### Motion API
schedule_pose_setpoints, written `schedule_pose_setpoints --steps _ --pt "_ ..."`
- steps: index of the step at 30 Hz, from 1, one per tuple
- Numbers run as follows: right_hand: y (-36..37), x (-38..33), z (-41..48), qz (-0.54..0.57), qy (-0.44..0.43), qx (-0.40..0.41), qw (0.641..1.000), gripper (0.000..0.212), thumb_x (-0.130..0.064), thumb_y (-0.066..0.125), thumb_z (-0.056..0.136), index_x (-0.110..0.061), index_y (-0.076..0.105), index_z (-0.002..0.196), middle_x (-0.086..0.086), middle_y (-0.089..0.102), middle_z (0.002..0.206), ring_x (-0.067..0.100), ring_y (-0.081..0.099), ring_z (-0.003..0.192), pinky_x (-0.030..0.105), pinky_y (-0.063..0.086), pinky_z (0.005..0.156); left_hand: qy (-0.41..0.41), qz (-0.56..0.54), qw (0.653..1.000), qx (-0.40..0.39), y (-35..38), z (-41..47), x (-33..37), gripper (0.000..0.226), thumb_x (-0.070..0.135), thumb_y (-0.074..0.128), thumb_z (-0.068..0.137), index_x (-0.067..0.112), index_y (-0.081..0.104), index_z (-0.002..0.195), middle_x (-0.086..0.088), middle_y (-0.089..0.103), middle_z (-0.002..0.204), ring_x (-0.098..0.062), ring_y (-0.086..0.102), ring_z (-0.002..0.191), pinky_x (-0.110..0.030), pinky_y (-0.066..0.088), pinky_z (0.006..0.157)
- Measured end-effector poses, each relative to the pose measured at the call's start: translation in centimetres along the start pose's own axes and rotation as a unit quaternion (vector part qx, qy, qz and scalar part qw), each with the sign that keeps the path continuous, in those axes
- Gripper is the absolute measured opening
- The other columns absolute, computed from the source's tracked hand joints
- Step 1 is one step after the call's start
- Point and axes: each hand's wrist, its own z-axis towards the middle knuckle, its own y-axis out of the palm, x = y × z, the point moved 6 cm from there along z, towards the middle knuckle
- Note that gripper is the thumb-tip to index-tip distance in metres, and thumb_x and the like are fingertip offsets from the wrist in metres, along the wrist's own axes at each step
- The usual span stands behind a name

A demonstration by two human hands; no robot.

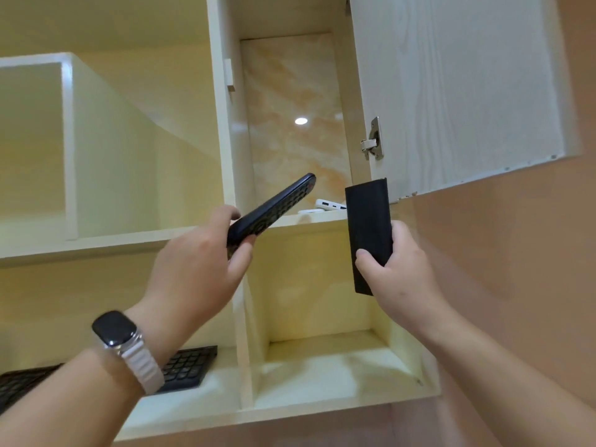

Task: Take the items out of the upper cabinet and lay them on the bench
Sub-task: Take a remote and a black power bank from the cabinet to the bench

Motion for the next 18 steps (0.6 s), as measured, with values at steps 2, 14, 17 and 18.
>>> schedule_pose_setpoints --steps 2,14,17,18 --pt "0.1 0.3 -1.0 0.025 0.012 -0.012 1.000 0.018 -0.018 0.059 0.089 -0.031 0.050 0.099 -0.011 0.061 0.083 0.000 0.059 0.072 0.023 0.050 0.056 -0.027 -0.054 0.998 0.008 0.2 -1.8 0.2 0.023 0.034 0.057 0.091 0.023 0.055 0.111 0.007 0.060 0.066 -0.022 0.057 0.055 -0.037 0.050 0.050" --pt "0.1 1.5 -9.2 0.062 0.138 0.022 0.988 0.021 -0.015 0.061 0.088 -0.034 0.059 0.097 -0.011 0.071 0.092 0.007 0.069 0.084 0.038 0.060 0.076 -0.254 -0.480 0.835 -0.092 7.0 -11.2 2.7 0.004 0.037 0.059 0.091 0.033 0.059 0.089 0.007 0.067 0.075 -0.011 0.067 0.065 -0.022 0.048 0.049" --pt "-0.1 1.8 -11.5 0.047 0.175 0.055 0.982 0.021 -0.014 0.061 0.088 -0.032 0.059 0.099 -0.011 0.071 0.093 0.008 0.070 0.084 0.043 0.060 0.079 -0.254 -0.529 0.800 -0.123 8.3 -13.4 3.5 0.004 0.037 0.059 0.092 0.034 0.058 0.089 0.011 0.067 0.079 -0.013 0.068 0.066 -0.031 0.051 0.054" --pt "0.0 1.9 -12.4 0.033 0.185 0.062 0.980 0.021 -0.014 0.061 0.088 -0.032 0.059 0.098 -0.012 0.071 0.092 0.007 0.069 0.083 0.042 0.061 0.078 -0.253 -0.543 0.790 -0.133 8.6 -14.1 3.6 0.004 0.037 0.059 0.092 0.035 0.058 0.089 0.012 0.067 0.079 -0.015 0.069 0.066 -0.036 0.053 0.055"
